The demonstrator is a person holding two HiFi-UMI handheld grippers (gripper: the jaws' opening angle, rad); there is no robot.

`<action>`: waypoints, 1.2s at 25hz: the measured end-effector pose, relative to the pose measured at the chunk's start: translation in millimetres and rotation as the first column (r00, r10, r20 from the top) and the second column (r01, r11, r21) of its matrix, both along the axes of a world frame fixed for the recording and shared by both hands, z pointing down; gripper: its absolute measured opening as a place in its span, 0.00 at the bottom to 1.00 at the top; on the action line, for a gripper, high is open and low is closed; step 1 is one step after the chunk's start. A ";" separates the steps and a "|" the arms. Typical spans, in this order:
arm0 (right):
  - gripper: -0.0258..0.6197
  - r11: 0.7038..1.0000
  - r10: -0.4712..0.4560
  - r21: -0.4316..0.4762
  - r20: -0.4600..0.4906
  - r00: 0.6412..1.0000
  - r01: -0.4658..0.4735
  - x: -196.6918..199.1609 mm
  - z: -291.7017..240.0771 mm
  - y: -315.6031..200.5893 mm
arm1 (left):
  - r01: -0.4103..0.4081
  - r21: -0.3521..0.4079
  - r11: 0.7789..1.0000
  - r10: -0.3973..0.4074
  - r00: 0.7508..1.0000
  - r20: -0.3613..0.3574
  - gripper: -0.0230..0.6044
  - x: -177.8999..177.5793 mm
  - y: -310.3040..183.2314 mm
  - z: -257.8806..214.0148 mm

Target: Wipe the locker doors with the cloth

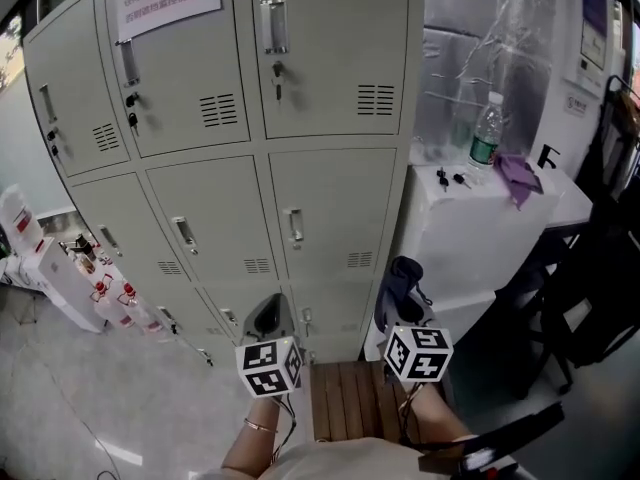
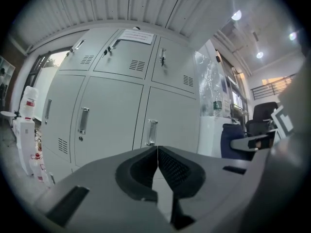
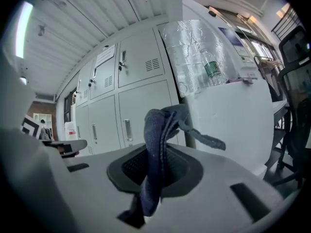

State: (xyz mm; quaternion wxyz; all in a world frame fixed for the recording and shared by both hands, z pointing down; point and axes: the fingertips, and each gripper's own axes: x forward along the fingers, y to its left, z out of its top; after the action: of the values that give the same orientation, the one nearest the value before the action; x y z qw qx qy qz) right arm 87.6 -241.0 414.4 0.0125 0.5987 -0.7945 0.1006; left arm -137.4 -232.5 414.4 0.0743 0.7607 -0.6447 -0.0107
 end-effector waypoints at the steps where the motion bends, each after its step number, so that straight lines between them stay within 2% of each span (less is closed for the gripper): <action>1: 0.11 1.000 0.001 -0.005 -0.006 1.000 -0.001 -1.8 2.6 -6.4 | -0.001 -0.003 1.000 0.001 1.000 0.002 0.05 -1.9 -7.9 2.0; 7: 0.11 0.998 -0.038 -0.054 -0.044 0.998 0.035 -11.3 20.5 -33.4 | 0.027 -0.045 0.999 -0.028 0.999 -0.025 0.05 -9.2 -36.1 21.7; 11: 0.11 0.997 -0.067 -0.042 -0.056 0.996 0.065 -13.1 14.2 -51.4 | 0.064 -0.064 0.996 -0.067 0.997 -0.043 0.05 -12.2 -44.4 26.3; 20: 0.11 0.992 -0.126 -0.029 -0.062 0.990 0.125 -17.9 7.9 -71.8 | 0.096 -0.055 0.994 -0.098 0.995 -0.033 0.05 -9.8 -57.1 18.0; 24: 0.11 0.978 -0.207 0.002 -0.145 0.968 0.209 -33.5 -3.0 -74.2 | 0.097 -0.051 0.994 -0.097 0.995 -0.007 0.05 -10.5 -60.9 17.0; 30: 0.11 0.951 -0.294 0.006 -0.295 0.909 0.309 -53.6 -16.0 -84.7 | 0.078 -0.041 0.996 -0.076 0.996 0.051 0.05 -15.8 -60.3 7.9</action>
State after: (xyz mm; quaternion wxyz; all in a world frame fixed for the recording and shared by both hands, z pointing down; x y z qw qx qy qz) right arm 34.0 -325.7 398.4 0.1287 0.4773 -0.8692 -0.0121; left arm -153.2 -292.8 422.3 0.0742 0.7335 -0.6753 0.0192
